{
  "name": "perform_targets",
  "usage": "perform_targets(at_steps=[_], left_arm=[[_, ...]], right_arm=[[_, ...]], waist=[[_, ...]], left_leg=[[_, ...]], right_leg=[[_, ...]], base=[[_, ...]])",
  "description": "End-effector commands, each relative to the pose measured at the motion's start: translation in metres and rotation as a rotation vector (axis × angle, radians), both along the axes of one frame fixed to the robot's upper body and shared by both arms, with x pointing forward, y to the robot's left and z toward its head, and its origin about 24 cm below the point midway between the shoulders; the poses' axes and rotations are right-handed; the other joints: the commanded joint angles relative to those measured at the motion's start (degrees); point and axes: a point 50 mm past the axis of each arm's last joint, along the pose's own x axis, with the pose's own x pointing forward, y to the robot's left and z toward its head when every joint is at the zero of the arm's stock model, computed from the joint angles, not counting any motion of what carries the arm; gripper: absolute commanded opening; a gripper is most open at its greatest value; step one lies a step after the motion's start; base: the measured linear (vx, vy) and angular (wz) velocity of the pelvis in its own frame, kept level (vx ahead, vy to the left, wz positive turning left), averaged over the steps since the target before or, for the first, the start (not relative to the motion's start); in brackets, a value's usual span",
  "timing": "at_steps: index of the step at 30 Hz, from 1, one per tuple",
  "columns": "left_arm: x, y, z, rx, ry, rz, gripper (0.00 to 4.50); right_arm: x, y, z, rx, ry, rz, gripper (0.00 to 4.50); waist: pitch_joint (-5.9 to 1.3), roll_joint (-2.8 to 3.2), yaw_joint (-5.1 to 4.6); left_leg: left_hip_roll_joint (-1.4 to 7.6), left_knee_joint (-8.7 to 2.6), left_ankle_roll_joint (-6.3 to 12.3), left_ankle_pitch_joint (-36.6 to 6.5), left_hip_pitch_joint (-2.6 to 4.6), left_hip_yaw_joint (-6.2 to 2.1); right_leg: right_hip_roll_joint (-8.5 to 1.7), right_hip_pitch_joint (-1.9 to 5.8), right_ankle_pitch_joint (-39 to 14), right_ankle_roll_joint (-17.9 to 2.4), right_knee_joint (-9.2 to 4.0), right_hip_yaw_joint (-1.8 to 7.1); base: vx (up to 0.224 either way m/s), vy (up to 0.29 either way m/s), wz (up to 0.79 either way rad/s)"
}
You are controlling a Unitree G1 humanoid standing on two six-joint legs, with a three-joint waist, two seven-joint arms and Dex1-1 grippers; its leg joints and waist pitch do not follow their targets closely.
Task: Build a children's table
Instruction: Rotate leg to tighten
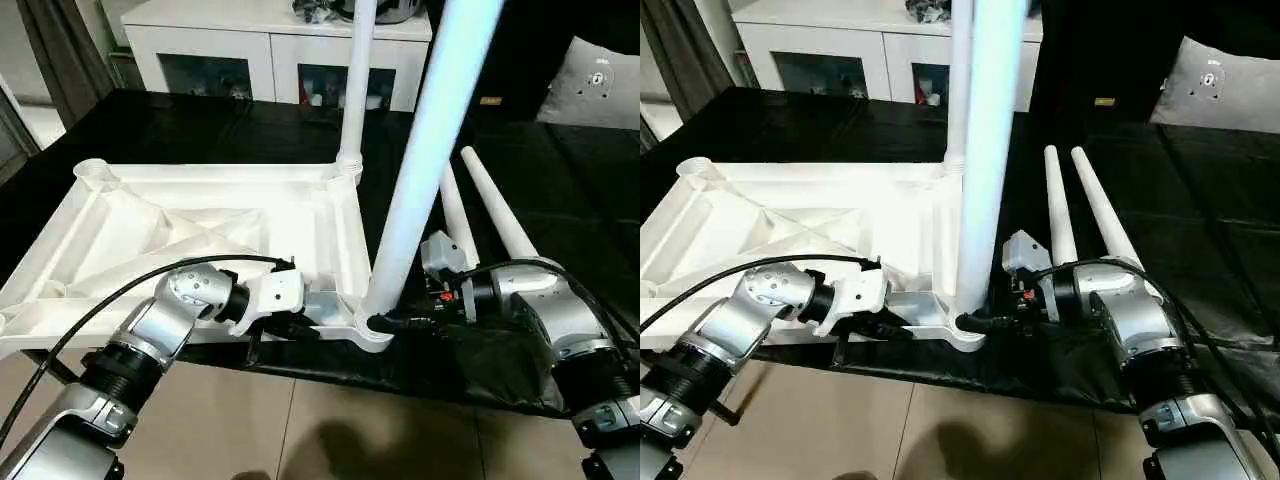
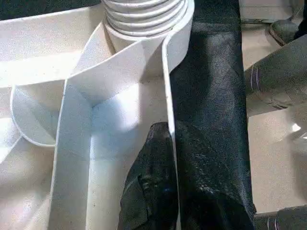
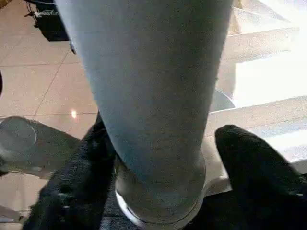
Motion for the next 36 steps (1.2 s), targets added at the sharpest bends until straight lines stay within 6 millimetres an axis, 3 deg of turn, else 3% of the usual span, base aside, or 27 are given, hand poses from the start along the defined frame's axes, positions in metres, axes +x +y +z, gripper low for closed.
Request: perform_targets(at_steps=[1, 3, 5, 15, 22, 25, 26, 28, 29, 31, 32, 34, 36], left_arm=[[-0.005, -0.003, -0.007, 0.054, 0.033, -0.064, 0.0], [-0.005, -0.003, -0.008, 0.051, 0.034, -0.066, 0.0], [-0.006, -0.003, -0.009, 0.05, 0.037, -0.07, 0.0], [-0.006, 0.0, -0.011, 0.049, 0.051, -0.064, 0.0], [-0.006, -0.005, -0.008, -0.01, 0.094, 0.008, 0.0], [-0.005, -0.013, -0.004, -0.061, 0.123, 0.091, 0.0], [-0.004, -0.015, -0.003, -0.069, 0.124, 0.109, 0.0], [0.0, -0.023, 0.0, -0.11, 0.122, 0.188, 0.0], [0.003, -0.032, 0.003, -0.153, 0.131, 0.261, 0.0], [0.003, -0.033, 0.004, -0.158, 0.132, 0.272, 0.0], [0.008, -0.043, 0.004, -0.186, 0.127, 0.348, 0.0], [0.012, -0.051, 0.004, -0.203, 0.119, 0.413, 0.0], [0.015, -0.061, 0.005, -0.227, 0.108, 0.481, 0.0]], right_arm=[[-0.003, 0.002, -0.002, 0.005, 0.017, 0.017, 3.08], [-0.004, 0.002, -0.003, 0.01, 0.032, 0.024, 3.08], [-0.006, 0.001, -0.004, 0.006, 0.051, 0.037, 2.76], [-0.01, 0.004, -0.009, 0.04, 0.091, 0.035, 2.08], [-0.016, 0.011, -0.013, 0.1, 0.136, 0.006, 2.01], [-0.011, 0.02, -0.016, 0.104, 0.151, -0.14, 2.01], [-0.009, 0.022, -0.017, 0.105, 0.149, -0.173, 2.01], [-0.002, 0.03, -0.018, 0.11, 0.143, -0.29, 2.01], [0.003, 0.038, -0.02, 0.108, 0.154, -0.379, 2.01], [0.004, 0.039, -0.02, 0.107, 0.155, -0.392, 2.01], [0.01, 0.045, -0.022, 0.096, 0.17, -0.502, 2.01], [0.016, 0.049, -0.025, 0.08, 0.187, -0.602, 2.01], [0.019, 0.055, -0.028, 0.07, 0.189, -0.651, 2.01]], waist=[[-3.6, -0.72, 0.07], [-3.58, -0.55, 0.08], [-3.59, -0.57, 0.11], [-3.62, -0.39, 0.36], [-3.64, -0.38, 0.46], [-3.47, -0.3, 0.36], [-3.36, -0.38, 0.05], [-2.99, -0.44, -0.58], [-2.66, -0.53, -1.38], [-2.59, -0.6, -2.01], [-2.59, 0.04, -2.15], [-2.68, -0.34, -3.03], [-2.79, -0.32, -3.63]], left_leg=[[5.55, -3.76, 6.54, -1.96, -0.14, -1.91], [5.57, -3.77, 6.42, -2.14, -0.18, -1.94], [5.55, -3.77, 6.39, -2.44, -0.14, -1.94], [5.57, -3.81, 5.97, -2.58, -0.09, -1.97], [5.81, -3.89, 5.76, -2.28, -0.04, -2.02], [5.57, -4.01, 4.95, -3.21, 0.07, -1.98], [5.74, -4.15, 4.32, -3.5, 0.02, -2.03], [5.25, -4.34, 3.06, -5.97, 0.1, -2.14], [4.74, -4.34, 1.56, -7.95, 0.53, -2.06], [4.37, -4.33, 1.66, -8.62, 0.09, -2.24], [4.41, -4.32, 1.7, -8.84, 0.4, -2.21], [4.46, -4.35, 1.29, -9.16, 0.55, -2.33], [4.14, -4.14, 1.76, -8.48, 0.5, -2.22]], right_leg=[[-6.63, 3.23, -12.17, -7.55, -3.43, 4.99], [-6.59, 3.24, -12.55, -7.46, -3.48, 4.95], [-6.58, 3.25, -12.86, -7.24, -3.61, 4.92], [-6.58, 3.24, -13.18, -6.89, -3.64, 4.9], [-6.62, 3.2, -11.84, -7.5, -3.43, 4.97], [-6.6, 3.15, -14.12, -7.16, -3.84, 4.94], [-6.66, 3.24, -14.52, -7.16, -3.72, 5.05], [-6.72, 3.25, -19.61, -6.07, -4.65, 4.81], [-6.66, 3.19, -25.81, -4.18, -5.62, 4.51], [-6.62, 3.6, -29.17, -1.9, -6.21, 4.2], [-6.5, 3.34, -29.03, -1.66, -6.34, 4.27], [-6.17, 3.18, -27.54, -2.07, -6.38, 4.09], [-6.2, 3.16, -26.62, -2.45, -6.45, 4.09]], base=[[0.0, 0.0, 0.0], [0.0, 0.0, 0.0], [0.0, 0.0, 0.0], [0.0, 0.0, 0.0], [0.0, 0.0, 0.0], [0.0, 0.0, 0.0], [0.0, 0.0, 0.0], [0.0, 0.0, 0.0], [0.0, 0.0, 0.0], [0.0, 0.0, 0.0], [0.0, 0.0, 0.0], [0.0, 0.0, 0.0], [0.0, 0.0, 0.0]])
